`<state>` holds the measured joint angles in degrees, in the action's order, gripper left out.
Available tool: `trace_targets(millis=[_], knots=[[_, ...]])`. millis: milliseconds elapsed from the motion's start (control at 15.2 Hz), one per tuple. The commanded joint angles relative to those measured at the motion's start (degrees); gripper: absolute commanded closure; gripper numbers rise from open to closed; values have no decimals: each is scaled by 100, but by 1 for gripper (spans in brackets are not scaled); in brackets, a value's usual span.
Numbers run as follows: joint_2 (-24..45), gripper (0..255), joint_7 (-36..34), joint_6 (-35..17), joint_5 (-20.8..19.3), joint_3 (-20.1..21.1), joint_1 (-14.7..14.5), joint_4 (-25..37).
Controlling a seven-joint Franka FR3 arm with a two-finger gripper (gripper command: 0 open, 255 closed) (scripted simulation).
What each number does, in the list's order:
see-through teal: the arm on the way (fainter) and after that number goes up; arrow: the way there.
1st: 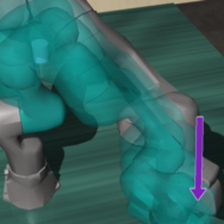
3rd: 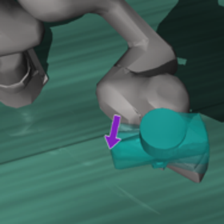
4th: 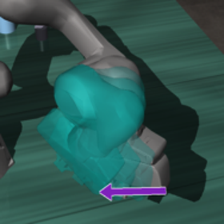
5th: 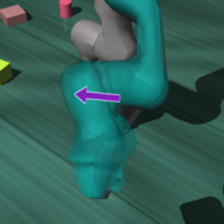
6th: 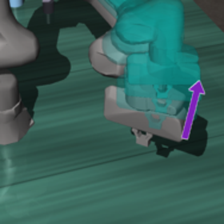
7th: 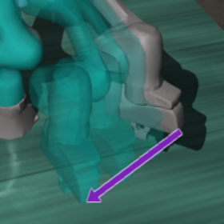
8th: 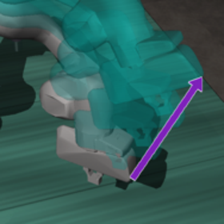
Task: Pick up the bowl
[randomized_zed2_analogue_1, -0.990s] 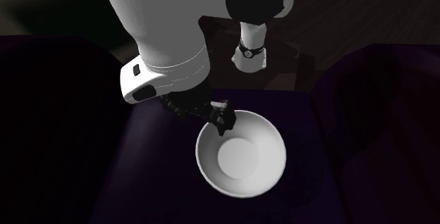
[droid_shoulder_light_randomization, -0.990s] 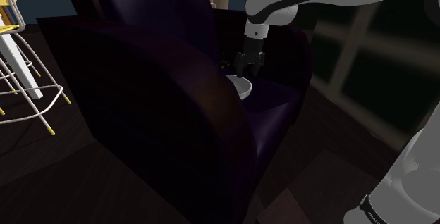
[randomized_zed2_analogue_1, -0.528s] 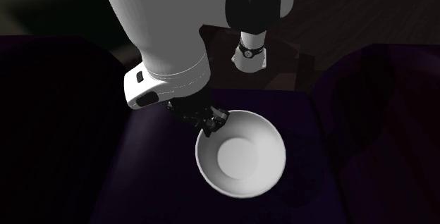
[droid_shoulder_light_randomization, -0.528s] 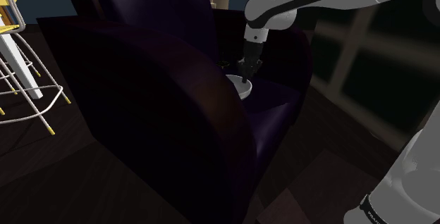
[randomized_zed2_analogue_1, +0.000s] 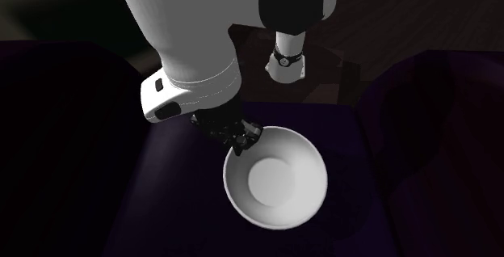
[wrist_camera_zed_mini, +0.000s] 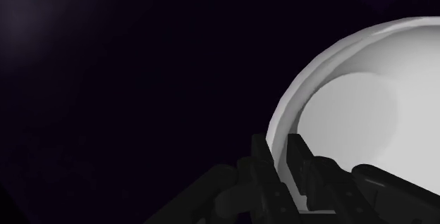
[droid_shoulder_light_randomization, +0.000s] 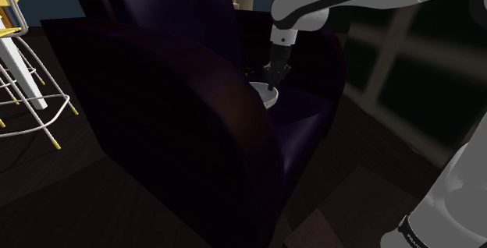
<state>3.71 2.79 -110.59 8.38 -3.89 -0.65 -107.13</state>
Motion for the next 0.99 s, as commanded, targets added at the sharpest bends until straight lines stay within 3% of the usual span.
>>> trace_targets(millis=[0, 924], knots=[[-9, 255, -17, 131, -7, -1, 1, 124], [-67, 255, -132, 1044, -45, -11, 12, 987]])
